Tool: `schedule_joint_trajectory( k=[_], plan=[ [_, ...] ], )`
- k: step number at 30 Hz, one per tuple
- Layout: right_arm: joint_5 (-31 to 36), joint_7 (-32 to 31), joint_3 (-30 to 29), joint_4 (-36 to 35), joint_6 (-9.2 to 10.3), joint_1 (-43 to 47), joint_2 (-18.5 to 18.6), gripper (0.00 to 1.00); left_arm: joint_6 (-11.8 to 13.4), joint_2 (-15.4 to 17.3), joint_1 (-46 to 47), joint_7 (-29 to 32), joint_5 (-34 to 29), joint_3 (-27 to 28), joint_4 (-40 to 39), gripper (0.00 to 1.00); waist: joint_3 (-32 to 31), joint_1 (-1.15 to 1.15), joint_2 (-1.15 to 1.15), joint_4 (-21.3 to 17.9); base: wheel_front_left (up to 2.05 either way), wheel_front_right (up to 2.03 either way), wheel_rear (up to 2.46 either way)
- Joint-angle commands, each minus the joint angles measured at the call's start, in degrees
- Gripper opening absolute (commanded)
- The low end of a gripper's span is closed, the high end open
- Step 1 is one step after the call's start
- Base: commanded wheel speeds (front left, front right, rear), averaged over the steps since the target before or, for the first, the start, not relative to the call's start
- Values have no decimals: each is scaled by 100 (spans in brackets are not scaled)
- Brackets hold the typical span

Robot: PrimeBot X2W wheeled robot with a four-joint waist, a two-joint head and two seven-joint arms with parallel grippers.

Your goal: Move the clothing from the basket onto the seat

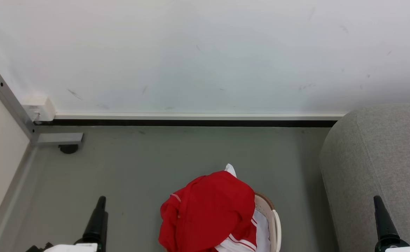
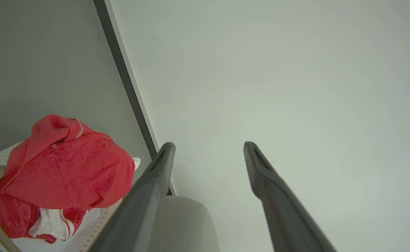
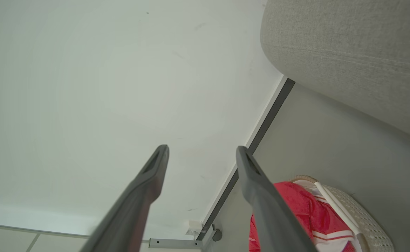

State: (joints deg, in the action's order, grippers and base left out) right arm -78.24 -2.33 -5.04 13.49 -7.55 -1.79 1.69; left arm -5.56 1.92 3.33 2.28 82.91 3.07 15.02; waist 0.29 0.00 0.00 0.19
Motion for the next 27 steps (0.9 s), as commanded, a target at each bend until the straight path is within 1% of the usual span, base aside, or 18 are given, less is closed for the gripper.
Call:
schedule_joint_trajectory(
  k=[1, 11, 19, 27],
  plan=[
    [174, 56, 12, -134, 2, -20, 47, 100, 11, 40, 52, -51, -161, -26, -121, 100, 0, 0, 0, 1, 0, 0, 0],
    [1116, 298, 86, -298, 2, 95, 61, 100, 105, 52, -16, -293, -1169, -313, -244, 100, -1, 0, 0, 4, 0, 0, 0],
    [1756, 473, 161, -411, 3, 181, 72, 100, 162, 61, -43, -468, -1844, -516, -292, 100, -6, 0, 0, 5, 0, 0, 0],
    [2313, 633, 216, -511, 4, 271, 82, 100, 273, 69, -35, -628, -2591, -683, -321, 100, 5, 0, 0, 13, 0, 0, 0]
  ],
)
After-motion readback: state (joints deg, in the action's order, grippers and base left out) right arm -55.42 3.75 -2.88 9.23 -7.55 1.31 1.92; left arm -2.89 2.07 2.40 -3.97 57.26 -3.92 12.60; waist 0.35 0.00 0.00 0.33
